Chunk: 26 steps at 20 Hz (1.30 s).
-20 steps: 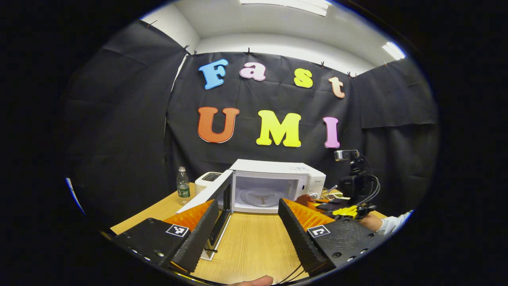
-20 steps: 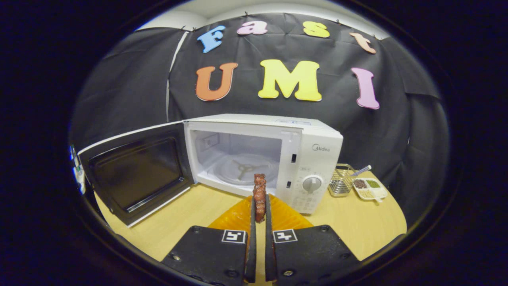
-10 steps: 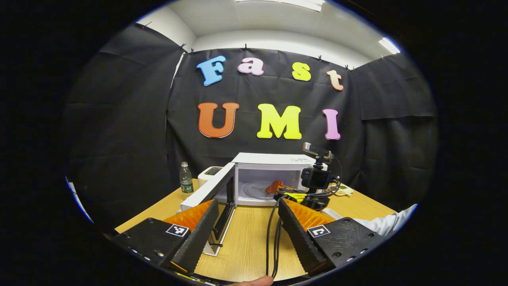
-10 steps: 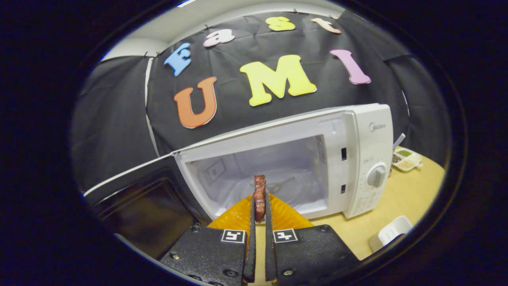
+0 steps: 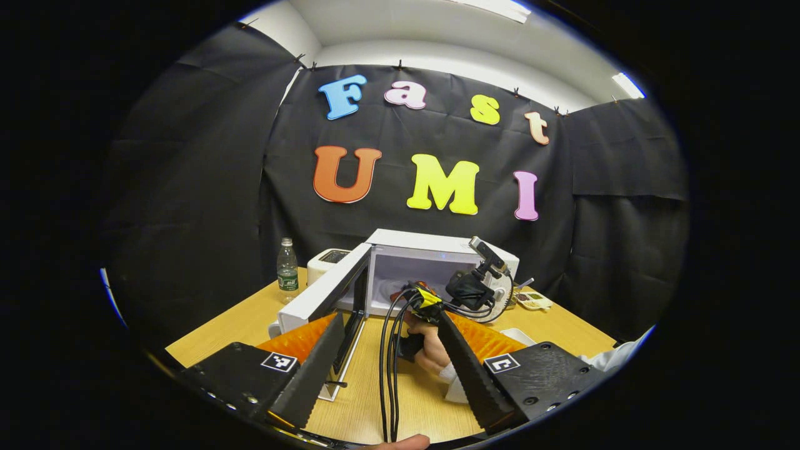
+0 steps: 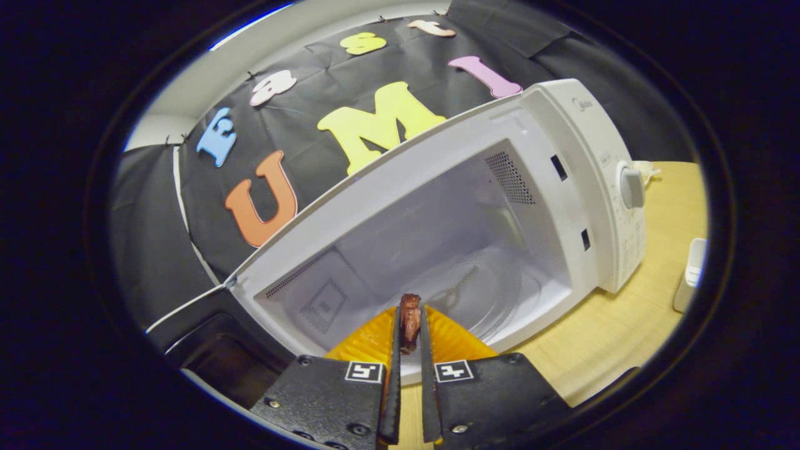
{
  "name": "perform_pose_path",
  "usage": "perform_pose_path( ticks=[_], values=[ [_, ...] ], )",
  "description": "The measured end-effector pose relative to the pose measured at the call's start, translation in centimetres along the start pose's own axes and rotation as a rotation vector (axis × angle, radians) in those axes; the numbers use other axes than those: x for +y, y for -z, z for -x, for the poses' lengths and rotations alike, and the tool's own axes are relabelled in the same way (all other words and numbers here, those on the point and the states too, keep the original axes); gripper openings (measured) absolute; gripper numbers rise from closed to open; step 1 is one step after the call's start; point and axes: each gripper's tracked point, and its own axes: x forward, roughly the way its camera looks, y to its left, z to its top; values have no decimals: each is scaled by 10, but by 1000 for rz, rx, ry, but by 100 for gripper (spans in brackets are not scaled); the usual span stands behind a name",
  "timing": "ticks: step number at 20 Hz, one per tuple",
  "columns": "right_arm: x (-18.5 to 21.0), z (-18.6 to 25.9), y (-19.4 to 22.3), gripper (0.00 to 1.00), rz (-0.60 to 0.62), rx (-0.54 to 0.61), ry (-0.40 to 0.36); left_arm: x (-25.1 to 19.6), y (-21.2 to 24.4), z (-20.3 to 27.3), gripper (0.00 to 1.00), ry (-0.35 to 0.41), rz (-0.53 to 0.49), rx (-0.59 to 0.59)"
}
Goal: Open the microwave oven with the left hand, put the food in, and close the microwave oven.
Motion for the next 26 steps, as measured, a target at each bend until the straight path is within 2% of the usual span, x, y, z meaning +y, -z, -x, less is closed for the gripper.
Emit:
perform_pose_path(
  ticks=[8,12,13,14,16,17,18,19,20,21,26],
  values=[
    [-29,-40,-6,17,-126,-57,105,6,12,-12,93,4,-15,22],
    [-38,-39,-3,22,-68,-59,166,8,15,-13,93,6,-8,30],
    [-44,-36,1,25,-48,-39,188,10,15,-12,93,3,-10,29],
    [-45,-34,1,34,-44,-25,203,11,15,-11,93,2,-18,25],
    [-56,-34,1,80,50,-7,234,19,13,-7,93,-16,-30,15],
    [-54,-35,4,85,87,4,223,23,13,-6,93,-25,-28,11],
    [-52,-33,6,99,102,20,210,25,13,-3,93,-27,-24,11],
    [-51,-29,8,100,96,37,198,26,13,-2,93,-24,-17,13],
    [-51,-23,8,88,85,49,188,27,12,-1,93,-26,-13,13],
    [-51,-17,7,100,74,56,179,29,11,0,93,-33,-10,13],
    [-45,24,-11,99,147,88,110,40,0,14,93,-64,-27,-1]
  ],
)
